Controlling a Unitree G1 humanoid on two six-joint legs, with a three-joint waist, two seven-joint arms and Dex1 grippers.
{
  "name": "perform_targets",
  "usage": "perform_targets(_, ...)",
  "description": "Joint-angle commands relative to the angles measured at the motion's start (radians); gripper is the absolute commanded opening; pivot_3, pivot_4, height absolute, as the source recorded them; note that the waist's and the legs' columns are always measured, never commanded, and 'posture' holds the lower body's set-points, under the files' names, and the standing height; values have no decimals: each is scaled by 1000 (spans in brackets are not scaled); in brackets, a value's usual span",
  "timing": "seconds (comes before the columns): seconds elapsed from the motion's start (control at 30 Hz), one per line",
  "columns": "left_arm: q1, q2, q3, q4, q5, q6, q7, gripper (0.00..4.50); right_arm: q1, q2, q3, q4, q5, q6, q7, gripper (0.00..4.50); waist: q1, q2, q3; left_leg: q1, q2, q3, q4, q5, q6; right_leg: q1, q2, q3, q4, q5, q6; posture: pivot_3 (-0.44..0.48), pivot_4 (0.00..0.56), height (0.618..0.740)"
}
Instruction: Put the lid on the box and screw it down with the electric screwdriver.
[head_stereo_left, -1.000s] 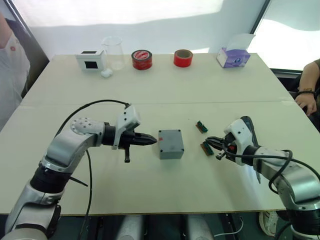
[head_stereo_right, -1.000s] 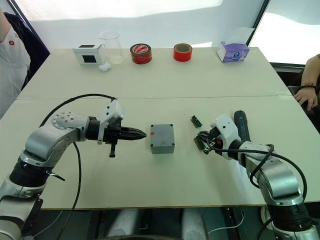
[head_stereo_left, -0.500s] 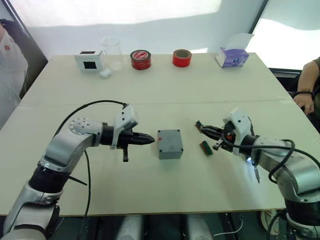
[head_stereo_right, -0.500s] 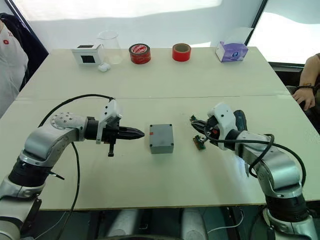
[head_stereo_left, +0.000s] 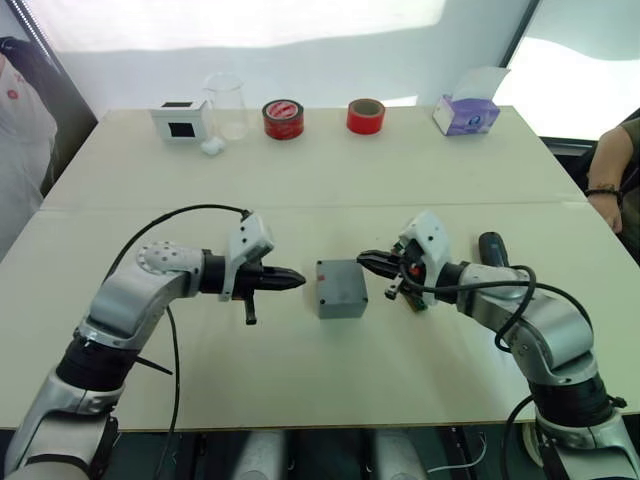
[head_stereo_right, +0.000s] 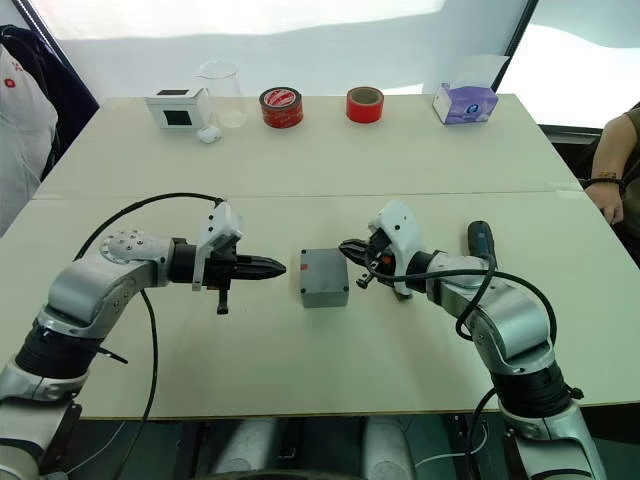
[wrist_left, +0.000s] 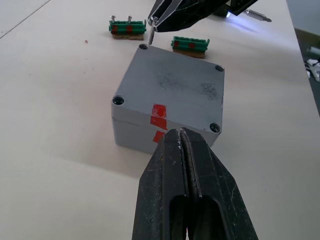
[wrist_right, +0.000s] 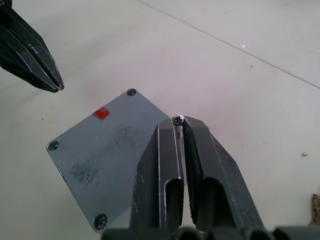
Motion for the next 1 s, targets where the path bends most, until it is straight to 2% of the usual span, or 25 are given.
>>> perform_targets(0.03,3,13,39,-39,-19,5,8,0,-22,3,0,-6,-12,-32,8,35,0,0,0,0,0,0,0,0,0,0,0,0,0,0,0,0,150,740)
perform_targets(0.93,-7,4,42,-47,-27,20,28,0,-16,-1,36,70,-84,-72,39,35,0,0,0,0,0,0,0,0,0,0,0,0,0,0,0,0,150,740)
perform_targets(0.97,-8,5,42,-47,-27,20,28,0,-16,-1,36,72,-86,-72,40,330,0,0,0,0,0,0,0,0,0,0,0,0,0,0,0,0,150,740)
perform_targets(1.0,-9,5,41,-48,-27,22,28,0,-17,-1,35,73,-86,-72,42,330,0,0,0,0,0,0,0,0,0,0,0,0,0,0,0,0,150,740)
